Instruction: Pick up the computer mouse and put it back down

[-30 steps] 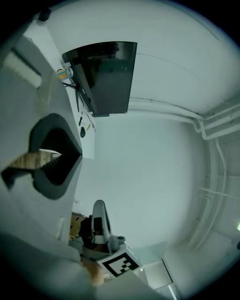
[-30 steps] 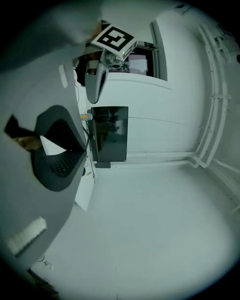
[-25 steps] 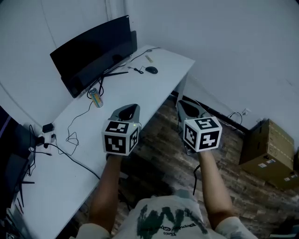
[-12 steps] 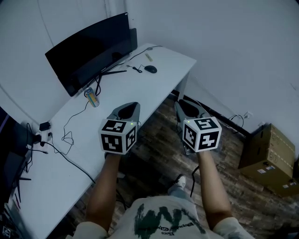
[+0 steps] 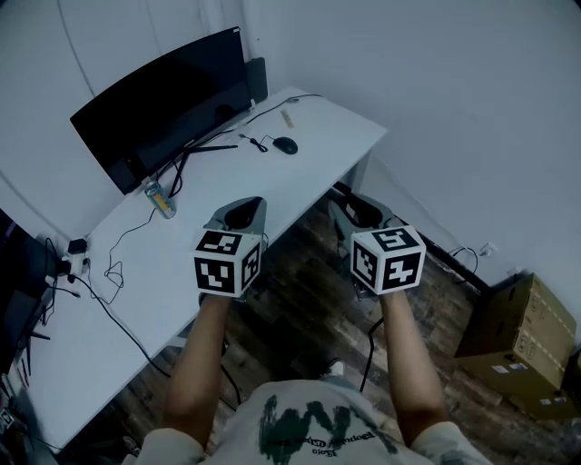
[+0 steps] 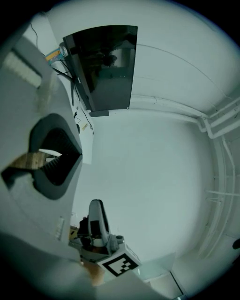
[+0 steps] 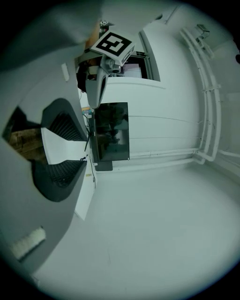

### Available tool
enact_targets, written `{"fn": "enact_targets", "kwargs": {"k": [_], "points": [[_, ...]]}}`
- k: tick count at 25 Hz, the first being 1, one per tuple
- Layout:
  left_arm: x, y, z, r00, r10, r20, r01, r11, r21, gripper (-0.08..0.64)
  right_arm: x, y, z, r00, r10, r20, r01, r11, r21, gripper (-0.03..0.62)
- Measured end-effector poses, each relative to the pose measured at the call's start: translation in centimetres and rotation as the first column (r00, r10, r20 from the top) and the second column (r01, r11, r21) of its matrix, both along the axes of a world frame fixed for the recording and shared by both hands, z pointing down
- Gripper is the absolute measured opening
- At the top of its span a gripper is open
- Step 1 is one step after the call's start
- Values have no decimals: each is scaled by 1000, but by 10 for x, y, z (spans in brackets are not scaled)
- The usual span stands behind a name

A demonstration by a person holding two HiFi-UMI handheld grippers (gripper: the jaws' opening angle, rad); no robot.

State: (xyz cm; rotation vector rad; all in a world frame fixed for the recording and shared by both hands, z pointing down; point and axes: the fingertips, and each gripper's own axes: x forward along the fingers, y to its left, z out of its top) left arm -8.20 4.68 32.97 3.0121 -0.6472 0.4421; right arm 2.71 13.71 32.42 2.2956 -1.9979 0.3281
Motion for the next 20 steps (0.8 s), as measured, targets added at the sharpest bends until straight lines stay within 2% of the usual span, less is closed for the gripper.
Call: {"fn": "enact_targets", "kwargs": {"k": [5, 11, 20], "points": [[33, 1, 0, 998, -59, 2, 59, 998, -20, 2, 38, -1, -4, 998, -59, 2, 59, 998, -5, 165], [54, 4, 0, 992, -129, -8, 129, 991, -33, 2, 67, -3, -1, 992, -126, 16, 126, 992, -7, 199], [56, 4, -6, 980, -199, -6, 199, 980, -23, 2, 72, -17, -5, 979, -204, 24, 204, 979, 4, 233]]}}
